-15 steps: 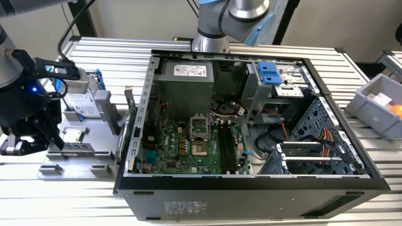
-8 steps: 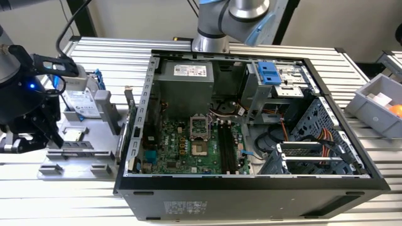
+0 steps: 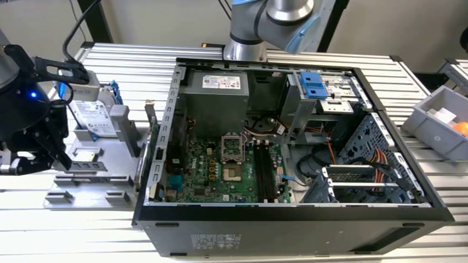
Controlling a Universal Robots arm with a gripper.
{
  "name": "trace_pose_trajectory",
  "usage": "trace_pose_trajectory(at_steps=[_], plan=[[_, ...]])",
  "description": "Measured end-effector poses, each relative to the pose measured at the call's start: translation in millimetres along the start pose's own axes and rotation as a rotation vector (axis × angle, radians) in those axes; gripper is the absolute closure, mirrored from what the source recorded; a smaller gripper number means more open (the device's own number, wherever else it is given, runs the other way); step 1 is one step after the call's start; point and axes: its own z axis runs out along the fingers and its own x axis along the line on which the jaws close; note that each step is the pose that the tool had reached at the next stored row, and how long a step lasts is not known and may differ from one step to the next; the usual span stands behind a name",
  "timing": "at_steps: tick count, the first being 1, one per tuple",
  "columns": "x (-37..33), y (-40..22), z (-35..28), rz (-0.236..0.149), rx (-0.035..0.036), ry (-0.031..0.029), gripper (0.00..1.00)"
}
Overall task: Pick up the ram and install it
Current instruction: 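Pick up the ram and move it above insertion slot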
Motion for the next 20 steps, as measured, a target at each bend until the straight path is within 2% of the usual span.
trace_pose_trajectory(at_steps=[20], plan=[[-0.4,0.1,-17.0,0.000,0.0001,0.0000,1.00]])
